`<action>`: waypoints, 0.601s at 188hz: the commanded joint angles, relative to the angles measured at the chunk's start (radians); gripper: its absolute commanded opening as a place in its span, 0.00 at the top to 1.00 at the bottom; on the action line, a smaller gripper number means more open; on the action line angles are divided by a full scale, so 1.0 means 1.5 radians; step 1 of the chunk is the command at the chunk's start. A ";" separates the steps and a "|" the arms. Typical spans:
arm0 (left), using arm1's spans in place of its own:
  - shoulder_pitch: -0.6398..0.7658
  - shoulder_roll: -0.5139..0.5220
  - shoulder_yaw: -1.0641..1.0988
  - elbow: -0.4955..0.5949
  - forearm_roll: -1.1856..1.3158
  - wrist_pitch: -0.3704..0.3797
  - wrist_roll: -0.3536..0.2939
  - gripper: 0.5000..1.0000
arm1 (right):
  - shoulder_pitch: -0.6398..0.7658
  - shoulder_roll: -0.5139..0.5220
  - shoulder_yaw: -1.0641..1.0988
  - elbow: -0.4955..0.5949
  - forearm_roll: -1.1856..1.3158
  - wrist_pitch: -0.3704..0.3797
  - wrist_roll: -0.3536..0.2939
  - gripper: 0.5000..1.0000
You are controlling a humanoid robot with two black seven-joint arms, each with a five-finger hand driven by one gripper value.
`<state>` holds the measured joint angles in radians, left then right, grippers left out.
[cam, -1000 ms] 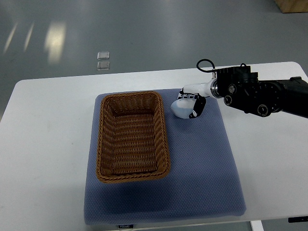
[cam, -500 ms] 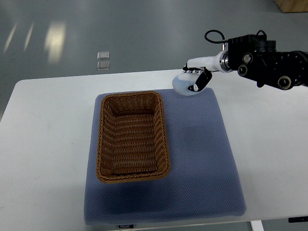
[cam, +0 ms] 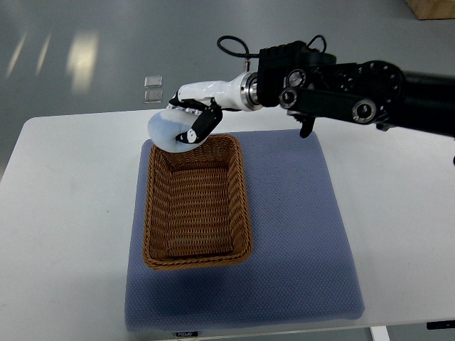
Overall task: Place blue toy in brown basket
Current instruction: 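Carry the toy over the wicker basket and lower it inside, then open the right hand to release the toy and withdraw upward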
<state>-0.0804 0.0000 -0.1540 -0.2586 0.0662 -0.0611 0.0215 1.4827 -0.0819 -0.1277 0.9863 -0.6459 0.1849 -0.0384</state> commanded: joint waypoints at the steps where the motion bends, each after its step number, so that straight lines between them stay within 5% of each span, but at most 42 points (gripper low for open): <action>1: 0.000 0.000 0.000 -0.004 0.001 0.000 0.000 0.00 | -0.028 0.055 -0.023 -0.022 -0.013 -0.025 0.001 0.95; 82: -0.001 0.000 0.000 0.001 0.000 0.000 0.000 0.00 | -0.102 0.055 -0.066 -0.082 -0.065 -0.064 0.001 0.84; 113: 0.000 0.000 -0.001 0.004 0.000 0.000 0.000 0.00 | -0.121 0.055 -0.066 -0.088 -0.065 -0.064 0.001 0.63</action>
<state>-0.0812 0.0000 -0.1534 -0.2566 0.0669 -0.0615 0.0215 1.3173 0.0001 -0.2273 0.8618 -0.7438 0.0890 -0.0368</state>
